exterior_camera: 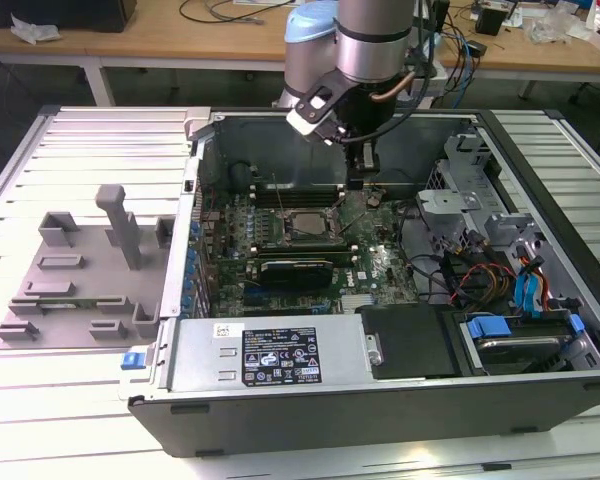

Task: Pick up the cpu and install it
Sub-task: 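Close the cpu cover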

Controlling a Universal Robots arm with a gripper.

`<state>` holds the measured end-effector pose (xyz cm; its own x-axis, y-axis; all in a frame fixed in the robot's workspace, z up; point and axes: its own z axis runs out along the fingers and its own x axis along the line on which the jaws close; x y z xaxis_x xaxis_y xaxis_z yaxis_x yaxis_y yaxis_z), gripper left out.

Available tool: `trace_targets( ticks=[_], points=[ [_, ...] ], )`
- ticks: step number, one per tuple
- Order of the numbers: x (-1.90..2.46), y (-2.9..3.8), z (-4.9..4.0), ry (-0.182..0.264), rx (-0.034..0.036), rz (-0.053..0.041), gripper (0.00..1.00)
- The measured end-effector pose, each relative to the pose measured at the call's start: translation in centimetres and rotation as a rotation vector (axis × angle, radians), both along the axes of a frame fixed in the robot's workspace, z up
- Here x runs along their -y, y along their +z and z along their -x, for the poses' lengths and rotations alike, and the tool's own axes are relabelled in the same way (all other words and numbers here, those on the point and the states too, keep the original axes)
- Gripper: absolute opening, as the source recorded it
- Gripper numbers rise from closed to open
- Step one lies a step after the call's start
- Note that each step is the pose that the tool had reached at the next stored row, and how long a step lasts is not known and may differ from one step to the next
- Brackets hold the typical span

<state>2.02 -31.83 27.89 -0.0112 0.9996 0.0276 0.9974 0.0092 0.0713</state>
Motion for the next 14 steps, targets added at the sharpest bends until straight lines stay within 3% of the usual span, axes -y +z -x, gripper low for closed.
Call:
trace_targets(
  ticks=[4, 14],
  points=[
    [-0.01, -0.03, -1.89, 0.000, -0.0004, -0.0001, 0.11],
    [0.00, -0.89, -2.12, 0.000, -0.0005, 0.0003, 0.11]
  ],
)
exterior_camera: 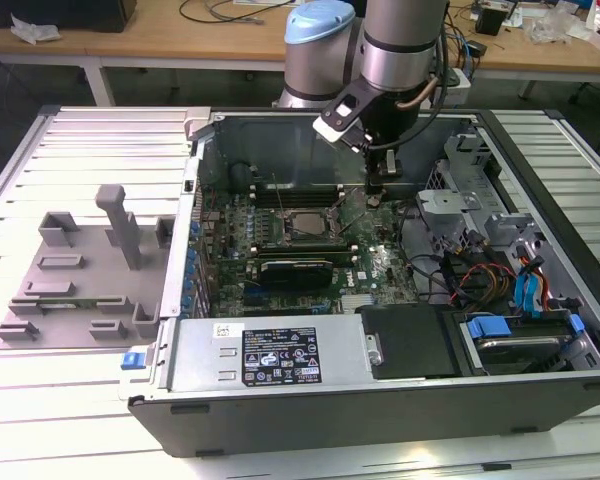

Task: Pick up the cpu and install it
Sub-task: 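Close the cpu cover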

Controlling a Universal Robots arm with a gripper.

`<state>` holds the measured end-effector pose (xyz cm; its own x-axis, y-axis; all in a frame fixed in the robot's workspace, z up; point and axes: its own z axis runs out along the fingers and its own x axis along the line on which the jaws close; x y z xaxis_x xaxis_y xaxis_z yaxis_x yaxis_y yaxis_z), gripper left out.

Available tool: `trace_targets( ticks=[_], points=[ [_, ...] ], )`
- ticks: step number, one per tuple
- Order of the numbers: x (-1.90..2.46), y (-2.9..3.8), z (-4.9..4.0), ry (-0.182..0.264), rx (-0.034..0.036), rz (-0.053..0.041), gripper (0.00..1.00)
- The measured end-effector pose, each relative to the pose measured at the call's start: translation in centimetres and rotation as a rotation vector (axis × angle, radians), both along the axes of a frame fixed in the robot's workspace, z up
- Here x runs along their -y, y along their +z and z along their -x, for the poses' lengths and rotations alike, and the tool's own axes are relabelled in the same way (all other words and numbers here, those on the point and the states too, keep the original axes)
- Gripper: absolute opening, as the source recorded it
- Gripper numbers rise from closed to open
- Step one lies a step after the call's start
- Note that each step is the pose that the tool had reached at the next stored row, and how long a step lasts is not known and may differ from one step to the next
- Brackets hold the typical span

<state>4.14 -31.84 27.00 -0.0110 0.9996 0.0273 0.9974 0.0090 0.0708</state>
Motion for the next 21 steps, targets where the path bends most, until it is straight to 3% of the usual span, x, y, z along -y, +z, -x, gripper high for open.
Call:
trace_targets(
  ticks=[12, 21],
  points=[
    [0.00, -0.03, -0.01, 0.000, 0.0001, -0.0003, 0.11],
    [0.00, -1.39, -0.20, 0.000, -0.0024, 0.0008, 0.11]
  ],
)
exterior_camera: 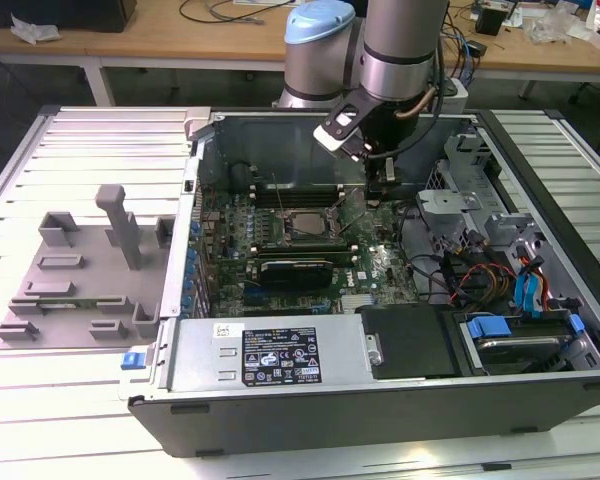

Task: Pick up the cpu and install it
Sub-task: 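Close the cpu cover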

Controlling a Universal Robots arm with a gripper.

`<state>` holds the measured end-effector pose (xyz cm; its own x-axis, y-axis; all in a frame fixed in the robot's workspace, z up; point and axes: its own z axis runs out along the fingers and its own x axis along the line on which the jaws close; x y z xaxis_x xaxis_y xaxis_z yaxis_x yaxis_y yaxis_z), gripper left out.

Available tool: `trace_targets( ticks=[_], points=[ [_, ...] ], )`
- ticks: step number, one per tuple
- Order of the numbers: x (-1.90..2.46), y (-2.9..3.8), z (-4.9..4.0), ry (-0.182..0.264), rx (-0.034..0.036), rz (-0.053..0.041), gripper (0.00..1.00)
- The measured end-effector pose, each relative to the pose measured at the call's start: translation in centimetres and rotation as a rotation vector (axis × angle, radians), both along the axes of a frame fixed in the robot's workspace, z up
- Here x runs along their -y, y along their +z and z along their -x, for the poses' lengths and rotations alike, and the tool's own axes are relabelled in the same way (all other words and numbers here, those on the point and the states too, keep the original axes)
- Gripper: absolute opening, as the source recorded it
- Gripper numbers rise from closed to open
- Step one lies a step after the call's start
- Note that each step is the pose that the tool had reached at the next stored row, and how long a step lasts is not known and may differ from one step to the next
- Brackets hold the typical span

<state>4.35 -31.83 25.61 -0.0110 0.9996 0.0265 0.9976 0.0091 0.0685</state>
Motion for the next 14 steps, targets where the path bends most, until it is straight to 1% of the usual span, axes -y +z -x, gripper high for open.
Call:
trace_targets(
  ticks=[3, 7, 9, 14],
  points=[
    [0.00, -0.66, -0.04, 0.000, 0.0001, 0.0000, 0.11],
    [0.00, -0.74, 0.04, 0.000, 0.0001, 0.0000, 0.11],
    [-0.01, -0.74, 0.66, 0.000, 0.0001, 0.0001, 0.11],
    [-0.03, -0.73, 1.79, 0.000, 0.0018, 0.0001, 0.11]
  ],
)
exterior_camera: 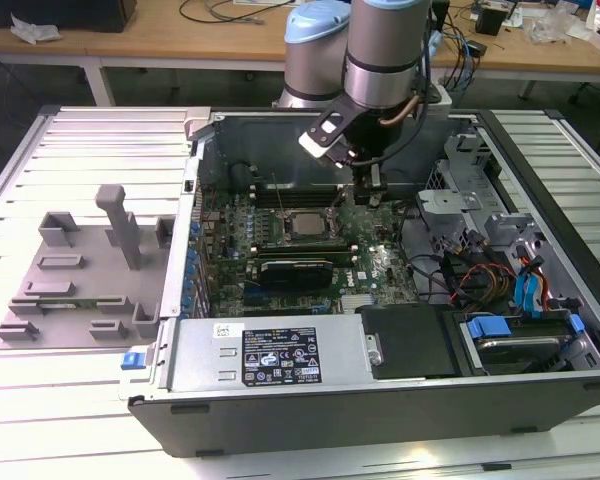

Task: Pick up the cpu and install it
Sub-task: 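Close the cpu cover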

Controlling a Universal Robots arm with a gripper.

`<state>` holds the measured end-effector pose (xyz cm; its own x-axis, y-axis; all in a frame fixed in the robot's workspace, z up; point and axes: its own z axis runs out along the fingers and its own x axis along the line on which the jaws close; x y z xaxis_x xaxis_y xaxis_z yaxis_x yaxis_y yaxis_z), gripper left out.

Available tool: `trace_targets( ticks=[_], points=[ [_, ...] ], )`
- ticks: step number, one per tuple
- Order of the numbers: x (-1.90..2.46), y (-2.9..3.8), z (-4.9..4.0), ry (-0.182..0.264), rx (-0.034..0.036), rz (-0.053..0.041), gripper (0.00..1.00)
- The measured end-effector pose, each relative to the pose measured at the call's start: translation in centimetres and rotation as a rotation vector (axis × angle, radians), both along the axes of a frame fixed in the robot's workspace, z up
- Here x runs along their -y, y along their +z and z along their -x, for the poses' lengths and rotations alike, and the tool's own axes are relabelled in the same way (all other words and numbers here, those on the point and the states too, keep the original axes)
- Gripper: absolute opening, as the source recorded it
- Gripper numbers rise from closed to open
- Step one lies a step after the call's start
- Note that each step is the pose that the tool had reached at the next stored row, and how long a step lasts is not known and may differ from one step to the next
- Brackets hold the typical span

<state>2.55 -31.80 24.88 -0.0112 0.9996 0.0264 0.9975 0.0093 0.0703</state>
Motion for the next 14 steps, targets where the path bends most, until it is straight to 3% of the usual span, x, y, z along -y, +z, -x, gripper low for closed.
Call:
trace_targets(
  ticks=[3, 6, 14],
  points=[
    [-0.04, 0.00, 1.55, 0.000, 0.0063, 0.0000, 0.11],
    [-0.07, -0.01, 2.49, 0.000, 0.0108, -0.0002, 0.11],
    [-0.20, 0.00, 6.19, 0.000, 0.0326, 0.0000, 0.11]
  ],
)
